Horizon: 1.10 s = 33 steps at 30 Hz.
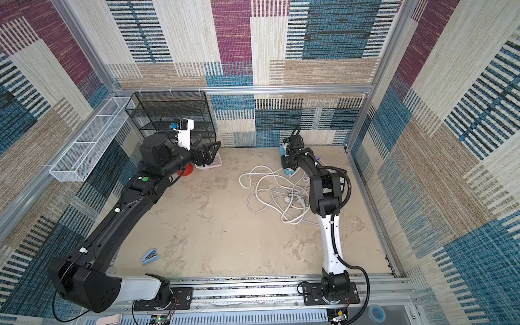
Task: Unwrap the cord wrapped around the power strip
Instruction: Place the power strip at the center of the board.
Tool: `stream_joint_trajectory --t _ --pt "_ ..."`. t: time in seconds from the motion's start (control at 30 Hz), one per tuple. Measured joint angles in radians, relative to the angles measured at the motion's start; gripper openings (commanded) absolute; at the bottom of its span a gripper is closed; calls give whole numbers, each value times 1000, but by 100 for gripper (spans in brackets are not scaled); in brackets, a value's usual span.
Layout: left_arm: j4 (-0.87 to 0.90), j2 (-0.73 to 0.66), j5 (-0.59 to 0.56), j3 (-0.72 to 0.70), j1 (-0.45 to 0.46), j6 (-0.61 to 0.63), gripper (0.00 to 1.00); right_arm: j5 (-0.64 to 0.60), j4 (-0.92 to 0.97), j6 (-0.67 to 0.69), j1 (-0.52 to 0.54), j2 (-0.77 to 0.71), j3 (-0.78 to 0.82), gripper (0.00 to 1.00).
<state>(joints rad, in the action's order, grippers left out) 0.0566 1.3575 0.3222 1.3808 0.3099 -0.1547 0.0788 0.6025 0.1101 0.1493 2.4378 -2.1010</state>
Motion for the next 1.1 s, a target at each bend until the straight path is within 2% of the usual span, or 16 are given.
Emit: stream_joint_trajectory --t 0.13,0.2,0.47,0.63,0.67,0.73,1.1 --pt "1 4 0 0 0 0 99 -3 -5 0 0 0 10 18" --pt "0 5 0 0 0 0 99 -4 -13 0 -1 -3 29 30" --pt "0 5 3 0 0 0 99 -16 -25 -3 -1 -41 129 63" --pt "0 5 3 0 0 0 99 -27 -29 -8 -1 -70 175 93" --pt "0 5 3 0 0 0 99 -28 -29 -8 -1 -77 179 97" --pt "0 5 3 0 0 0 99 -31 -31 -7 -1 -87 180 99" --pt "0 5 3 0 0 0 99 -27 -87 -6 0 -210 261 98"
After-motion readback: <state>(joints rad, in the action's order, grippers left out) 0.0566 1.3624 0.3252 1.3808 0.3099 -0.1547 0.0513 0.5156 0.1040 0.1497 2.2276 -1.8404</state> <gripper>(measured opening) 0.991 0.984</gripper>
